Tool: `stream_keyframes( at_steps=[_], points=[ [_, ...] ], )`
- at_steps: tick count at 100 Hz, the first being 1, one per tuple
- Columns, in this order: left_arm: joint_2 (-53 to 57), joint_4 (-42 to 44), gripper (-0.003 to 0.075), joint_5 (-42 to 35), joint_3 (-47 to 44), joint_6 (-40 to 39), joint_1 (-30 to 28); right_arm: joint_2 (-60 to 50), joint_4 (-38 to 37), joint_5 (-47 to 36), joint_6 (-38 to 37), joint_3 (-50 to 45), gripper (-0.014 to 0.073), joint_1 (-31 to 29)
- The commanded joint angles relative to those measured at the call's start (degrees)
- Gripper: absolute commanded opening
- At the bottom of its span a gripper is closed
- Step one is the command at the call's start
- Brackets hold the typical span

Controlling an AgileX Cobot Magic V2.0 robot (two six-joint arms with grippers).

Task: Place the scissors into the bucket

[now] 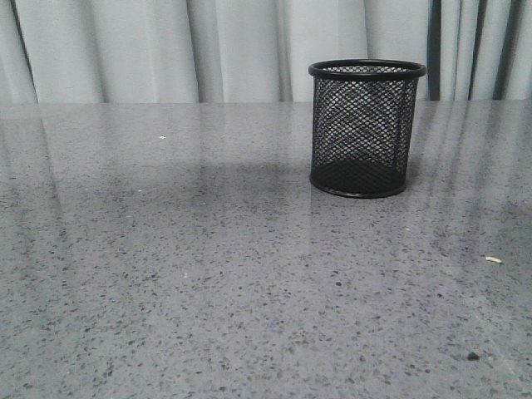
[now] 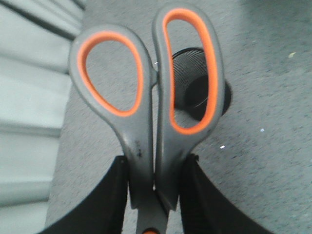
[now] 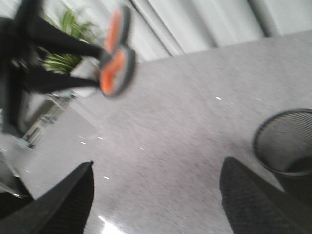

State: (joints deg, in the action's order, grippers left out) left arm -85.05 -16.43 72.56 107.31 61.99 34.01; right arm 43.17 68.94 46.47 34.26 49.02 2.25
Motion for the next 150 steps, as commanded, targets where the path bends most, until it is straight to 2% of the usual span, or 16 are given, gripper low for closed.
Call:
stream_keyframes(
  at_steps=[1,32,52,74,79,86,95,102,109,122,127,135,143,150],
  points=[
    [2.1,-0.2,-0.0020,-0.6,1.9,-3.1,3.9,0.1,5.4,-2.2,1.8,1.9,0.0487,-0.1],
    [2.0,5.1,-0.0020,-4.3,1.9,-8.4,15.4,0.1,7.8,-0.9,1.8,1.9,0.0487,-0.1],
    [1.5,5.8,-0.0020,-5.6,1.9,-10.1,19.7,0.1,7.8,-0.5,1.8,1.9,0.0487,-0.1],
    [1.5,5.8,-0.0019,-10.2,1.9,-10.6,22.5,0.1,7.8,-0.5,1.9,1.9,0.0482,-0.1],
    [1.5,5.8,-0.0019,-10.7,1.9,-10.6,22.8,0.1,7.8,-0.4,2.2,1.9,0.0452,-0.1],
    [1.5,5.2,-0.0019,-10.9,1.9,-10.6,22.8,0.1,7.8,-0.4,2.2,1.9,0.0367,-0.1],
    [1.5,4.6,-0.0010,-10.8,1.9,-10.6,22.8,0.1,7.8,-0.4,2.2,1.9,0.0202,-0.1],
    [1.5,4.5,0.0048,-10.1,1.9,-10.6,22.8,0.1,7.8,-0.4,2.3,1.9,0.0059,-0.1],
    [1.5,4.3,0.0162,-9.9,1.9,-10.6,22.8,0.1,7.8,-0.3,3.2,1.9,-0.0074,-0.1],
    [1.5,4.3,0.0487,-10.5,1.9,-10.7,22.8,0.1,7.8,0.0,3.8,1.9,-0.0070,-0.1],
    [1.5,4.3,0.0556,-10.6,1.9,-10.8,22.7,0.1,7.8,0.0,3.8,1.9,-0.0070,-0.1],
    [1.8,5.1,0.0564,-10.6,1.9,-11.8,21.7,0.1,7.0,-1.2,3.8,1.9,-0.0064,-0.1],
    [2.3,7.5,0.0524,-10.5,1.9,-13.6,19.8,0.1,5.3,-3.3,3.8,2.1,-0.0064,-0.1],
    [3.1,8.9,0.0480,-10.2,1.9,-15.3,17.0,0.1,0.9,-4.6,3.8,2.8,-0.0058,-0.1]
  ],
)
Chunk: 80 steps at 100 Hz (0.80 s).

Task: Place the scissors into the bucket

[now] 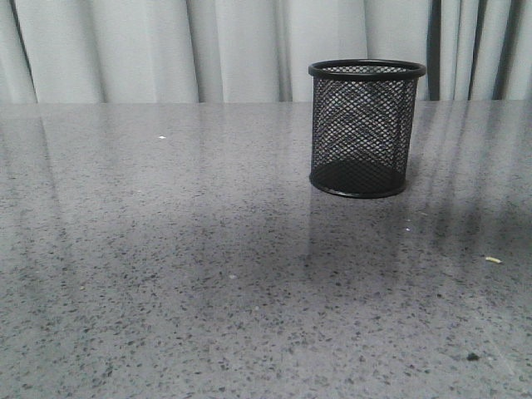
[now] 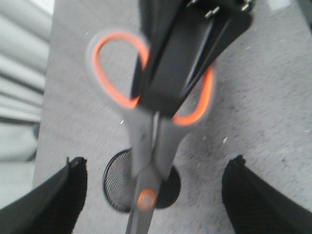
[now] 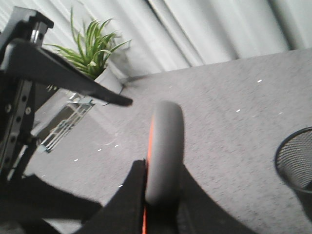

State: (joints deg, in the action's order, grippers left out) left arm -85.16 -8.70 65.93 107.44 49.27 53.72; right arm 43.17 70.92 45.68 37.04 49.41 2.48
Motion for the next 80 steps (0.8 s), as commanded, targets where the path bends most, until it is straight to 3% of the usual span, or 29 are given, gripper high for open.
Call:
stream_keyframes(
  at_steps=[1,21,43,62,80],
  points=[
    [3.3,1.2,0.0475,-3.6,1.8,-2.7,-3.0,0.1,-2.1,-3.9,1.0,2.8,-0.0056,-0.3],
    [7.4,-0.3,0.0431,-3.4,1.8,-5.9,-13.6,5.9,-17.3,-2.0,-4.4,11.4,-0.0050,-0.4],
    [11.5,-1.1,0.0431,-3.1,1.8,-8.0,-22.9,17.9,-31.6,9.8,-9.9,25.4,-0.0050,-0.4],
    [14.0,-1.1,0.0430,-2.7,1.8,-8.1,-26.6,25.7,-38.5,17.9,-13.2,33.8,-0.0050,-0.4],
    [14.3,-1.2,0.0430,-2.6,1.8,-8.1,-26.8,29.6,-38.9,20.0,-13.2,35.4,-0.0050,-0.1]
  ],
)
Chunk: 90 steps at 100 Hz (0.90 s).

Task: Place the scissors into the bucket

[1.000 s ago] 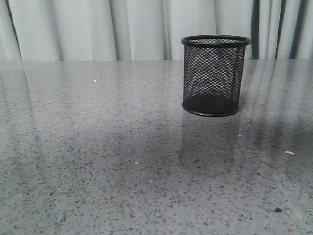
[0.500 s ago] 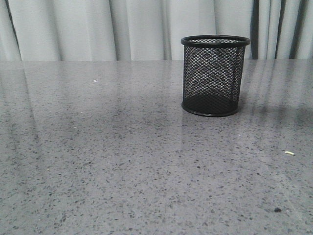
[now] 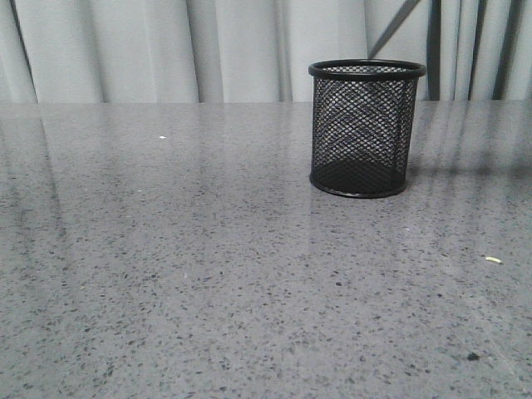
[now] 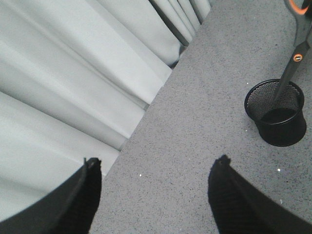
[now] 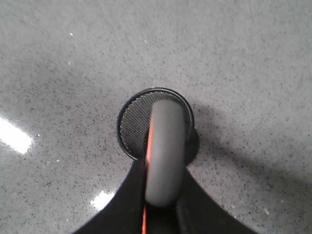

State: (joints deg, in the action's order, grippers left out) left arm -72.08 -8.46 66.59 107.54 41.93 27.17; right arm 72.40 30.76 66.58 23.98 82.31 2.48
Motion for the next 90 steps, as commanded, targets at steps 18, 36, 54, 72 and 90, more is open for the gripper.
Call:
stream_keyframes(
  at_steps=[18,36,54,72,90],
  points=[
    [0.9,-2.5,0.0430,-3.2,1.7,-0.8,-0.2,2.5,-1.9,-4.2,-0.1,2.6,-0.0050,3.3],
    [0.1,-2.8,0.0430,-3.2,1.7,-0.8,-0.2,5.7,-5.0,-8.1,-0.1,2.6,-0.0050,6.3],
    [-0.2,-2.8,0.0430,-2.8,1.7,-0.8,-0.2,8.7,-5.3,-7.8,-0.1,2.6,-0.0029,7.0],
    [-0.2,-2.9,0.0430,-2.7,1.7,-0.8,-0.2,10.6,-5.2,-8.4,-0.1,2.6,0.0206,7.0],
    [-0.2,-3.7,0.0430,-2.3,1.7,-0.8,-0.2,10.5,-5.4,-11.7,-0.1,3.4,0.0353,6.7]
  ],
)
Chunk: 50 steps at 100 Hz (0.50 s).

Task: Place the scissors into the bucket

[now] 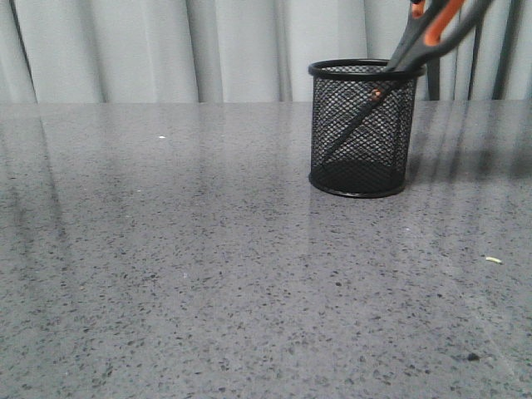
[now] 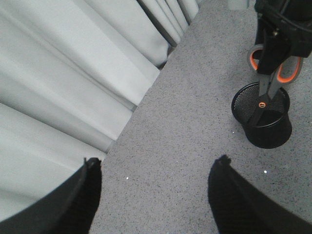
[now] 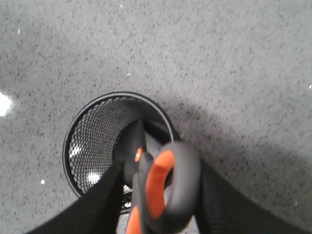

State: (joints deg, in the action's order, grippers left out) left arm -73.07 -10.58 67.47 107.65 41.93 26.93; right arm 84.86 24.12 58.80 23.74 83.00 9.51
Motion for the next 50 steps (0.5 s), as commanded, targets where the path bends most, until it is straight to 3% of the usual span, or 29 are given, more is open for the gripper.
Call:
stream_keyframes(
  at_steps=[1,18,30,41,50],
  points=[
    [0.8,-1.5,0.0430,-3.0,1.6,-0.8,0.0,-2.1,1.2,-3.9,0.1,2.9,0.0353,-0.5],
    [1.1,-1.5,0.0426,0.6,1.6,-0.8,0.0,-3.9,1.2,-3.6,-1.0,8.3,0.0352,-3.0],
    [1.4,-1.5,0.0380,2.5,1.6,-0.8,0.0,-6.9,1.2,-3.5,-1.3,11.8,0.0352,-4.2],
    [2.4,-1.5,0.0262,3.1,1.6,-1.3,0.0,-10.4,2.8,-4.1,-1.4,13.2,0.0349,-4.2],
    [3.6,-1.5,0.0091,2.4,1.6,-3.7,0.0,-13.1,4.4,-5.0,-1.4,13.2,0.0307,-4.2]
  ],
)
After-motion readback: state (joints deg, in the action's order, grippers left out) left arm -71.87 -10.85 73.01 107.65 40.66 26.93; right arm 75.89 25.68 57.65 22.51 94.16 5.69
